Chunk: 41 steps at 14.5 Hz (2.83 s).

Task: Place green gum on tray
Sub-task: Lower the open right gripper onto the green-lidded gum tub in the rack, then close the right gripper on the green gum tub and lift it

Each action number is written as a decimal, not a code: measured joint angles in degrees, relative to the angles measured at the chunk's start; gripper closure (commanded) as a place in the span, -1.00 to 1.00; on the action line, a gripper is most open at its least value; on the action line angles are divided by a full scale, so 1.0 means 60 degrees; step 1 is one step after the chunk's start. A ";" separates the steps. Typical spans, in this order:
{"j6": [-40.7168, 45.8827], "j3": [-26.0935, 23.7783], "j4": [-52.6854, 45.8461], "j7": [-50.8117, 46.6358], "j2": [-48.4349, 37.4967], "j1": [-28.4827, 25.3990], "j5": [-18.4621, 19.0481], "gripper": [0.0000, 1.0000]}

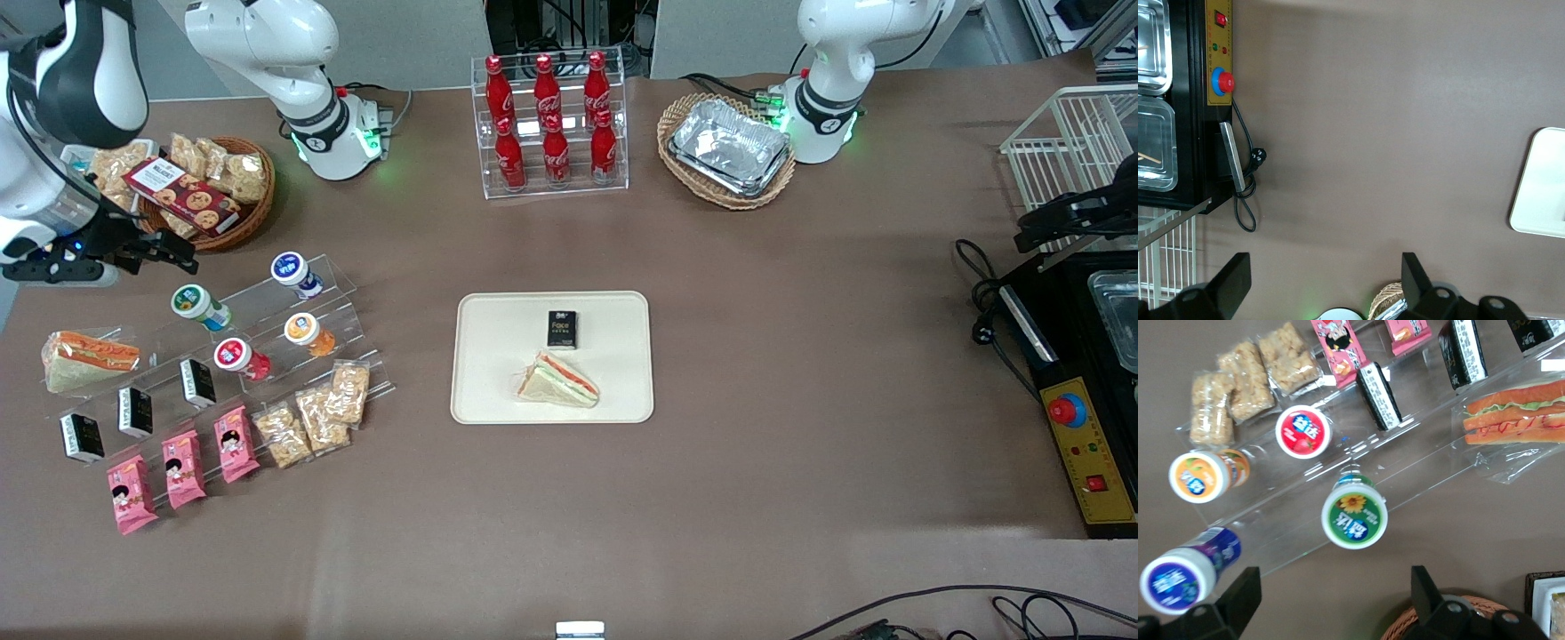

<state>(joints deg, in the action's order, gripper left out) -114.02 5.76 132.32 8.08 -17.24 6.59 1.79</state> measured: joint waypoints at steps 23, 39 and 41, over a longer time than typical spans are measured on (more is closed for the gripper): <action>-0.1806 0.0028 0.0468 0.0241 0.1552 0.0166 0.0003 0.10; 0.2792 -0.0348 -0.2928 -0.2949 0.1213 -0.1714 -0.0732 0.24; 0.2795 -0.0375 -0.3028 -0.4051 0.1281 -0.2379 -0.0934 0.24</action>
<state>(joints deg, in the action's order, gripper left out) -97.25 3.51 114.15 -16.22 -9.56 -7.69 -3.81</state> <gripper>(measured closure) 0.410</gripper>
